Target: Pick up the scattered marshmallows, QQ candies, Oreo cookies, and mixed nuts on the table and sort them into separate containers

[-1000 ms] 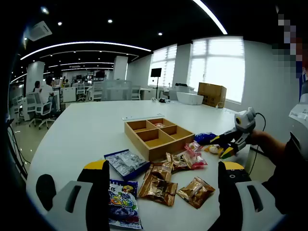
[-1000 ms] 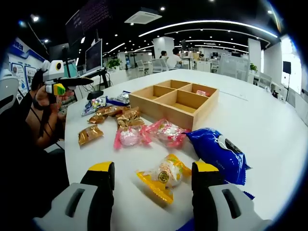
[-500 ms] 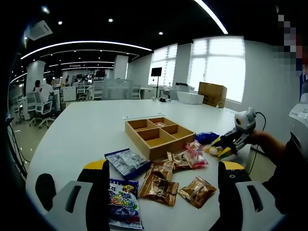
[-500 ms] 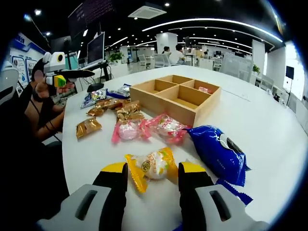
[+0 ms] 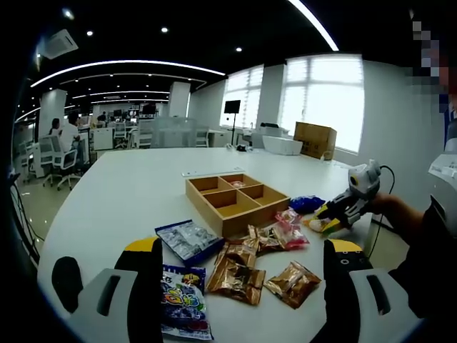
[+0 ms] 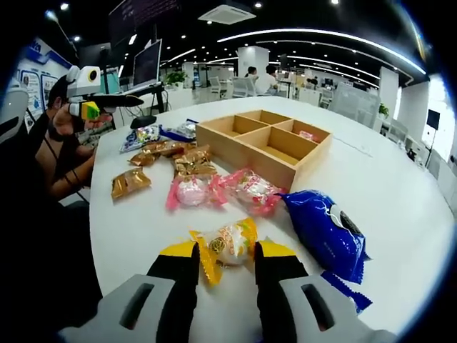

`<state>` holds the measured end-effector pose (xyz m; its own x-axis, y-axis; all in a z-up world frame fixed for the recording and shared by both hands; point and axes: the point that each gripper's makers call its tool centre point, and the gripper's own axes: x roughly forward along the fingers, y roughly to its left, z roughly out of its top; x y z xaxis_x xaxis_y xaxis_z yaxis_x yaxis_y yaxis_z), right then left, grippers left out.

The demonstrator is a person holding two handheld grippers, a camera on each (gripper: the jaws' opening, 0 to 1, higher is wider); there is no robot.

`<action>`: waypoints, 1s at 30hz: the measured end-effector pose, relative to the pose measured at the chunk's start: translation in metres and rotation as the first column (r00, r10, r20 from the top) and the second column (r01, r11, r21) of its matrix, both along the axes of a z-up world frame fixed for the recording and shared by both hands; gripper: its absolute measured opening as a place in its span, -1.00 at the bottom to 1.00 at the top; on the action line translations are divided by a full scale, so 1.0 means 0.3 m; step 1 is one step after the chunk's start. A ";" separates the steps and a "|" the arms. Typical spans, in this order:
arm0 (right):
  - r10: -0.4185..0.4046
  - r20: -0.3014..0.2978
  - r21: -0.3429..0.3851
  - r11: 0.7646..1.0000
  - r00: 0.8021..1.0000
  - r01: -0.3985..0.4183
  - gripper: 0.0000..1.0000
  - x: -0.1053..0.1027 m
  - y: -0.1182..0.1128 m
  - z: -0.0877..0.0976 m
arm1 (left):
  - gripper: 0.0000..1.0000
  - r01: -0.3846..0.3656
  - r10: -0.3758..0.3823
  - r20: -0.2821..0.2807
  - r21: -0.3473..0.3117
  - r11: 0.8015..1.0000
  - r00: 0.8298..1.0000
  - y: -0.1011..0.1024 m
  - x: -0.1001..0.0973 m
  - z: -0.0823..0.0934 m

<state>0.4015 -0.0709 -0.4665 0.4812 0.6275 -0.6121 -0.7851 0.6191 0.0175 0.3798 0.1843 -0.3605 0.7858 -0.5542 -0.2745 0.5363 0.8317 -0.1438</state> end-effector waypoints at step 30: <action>-0.027 -0.012 0.009 1.000 1.000 0.027 -0.69 -0.003 -0.005 0.001 | 0.93 -0.003 0.003 0.003 0.007 1.000 1.000 0.002 0.001 0.007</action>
